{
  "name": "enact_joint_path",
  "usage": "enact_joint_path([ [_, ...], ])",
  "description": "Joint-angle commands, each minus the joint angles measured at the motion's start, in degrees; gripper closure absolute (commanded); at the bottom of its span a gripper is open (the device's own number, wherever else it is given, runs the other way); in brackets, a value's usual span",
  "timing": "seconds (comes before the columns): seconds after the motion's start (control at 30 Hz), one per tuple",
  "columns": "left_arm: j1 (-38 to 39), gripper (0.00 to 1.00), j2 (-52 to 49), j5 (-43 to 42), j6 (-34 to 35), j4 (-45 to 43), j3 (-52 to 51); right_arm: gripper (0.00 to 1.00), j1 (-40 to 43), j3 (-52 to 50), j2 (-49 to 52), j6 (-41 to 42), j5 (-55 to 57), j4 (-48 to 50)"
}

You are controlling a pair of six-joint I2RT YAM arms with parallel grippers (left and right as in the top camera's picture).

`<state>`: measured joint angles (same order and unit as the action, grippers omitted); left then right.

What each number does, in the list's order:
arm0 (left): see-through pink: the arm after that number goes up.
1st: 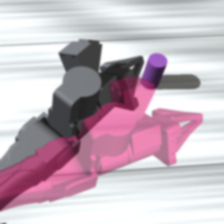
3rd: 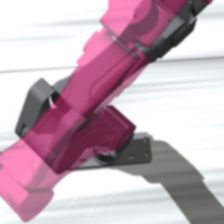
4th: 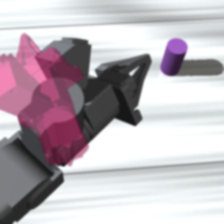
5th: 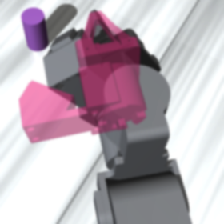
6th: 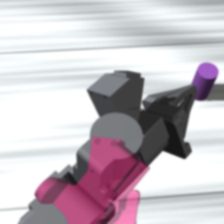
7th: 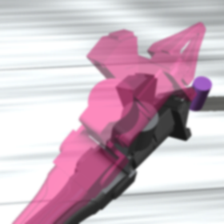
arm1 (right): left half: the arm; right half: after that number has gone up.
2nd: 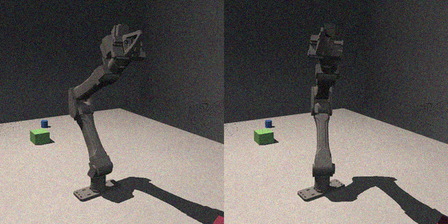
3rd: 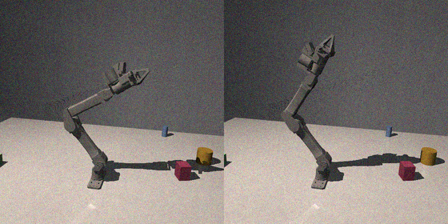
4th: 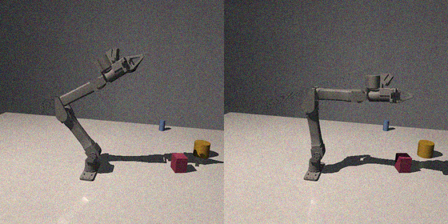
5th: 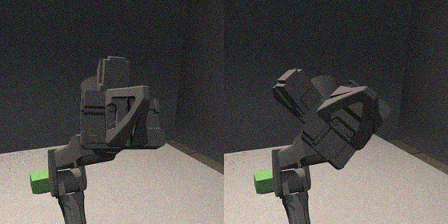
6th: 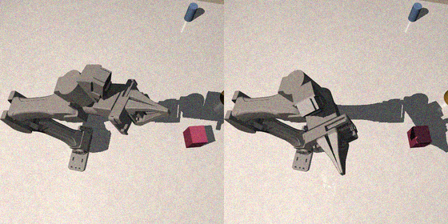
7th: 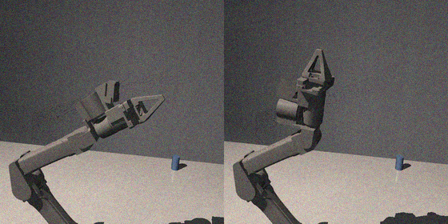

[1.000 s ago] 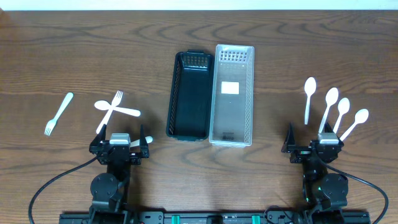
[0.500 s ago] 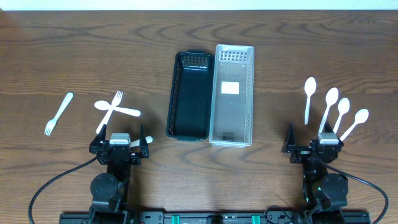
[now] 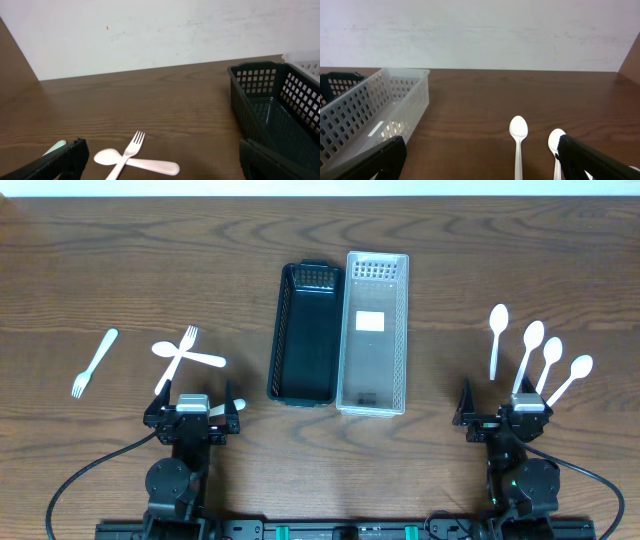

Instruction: Pack container

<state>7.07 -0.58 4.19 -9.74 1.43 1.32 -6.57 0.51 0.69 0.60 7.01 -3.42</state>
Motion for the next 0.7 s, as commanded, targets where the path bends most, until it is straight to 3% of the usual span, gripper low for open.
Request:
enact_joint_path([
  [0.0, 0.0, 0.02, 0.3, 0.7, -0.5, 2.4, -1.1, 0.01, 0.3, -0.2, -0.3, -0.7, -0.4, -0.2],
  [0.67, 0.0, 0.02, 0.3, 0.7, -0.5, 2.4, -1.1, 0.01, 0.3, -0.2, 0.0, -0.2, -1.6, -0.4],
])
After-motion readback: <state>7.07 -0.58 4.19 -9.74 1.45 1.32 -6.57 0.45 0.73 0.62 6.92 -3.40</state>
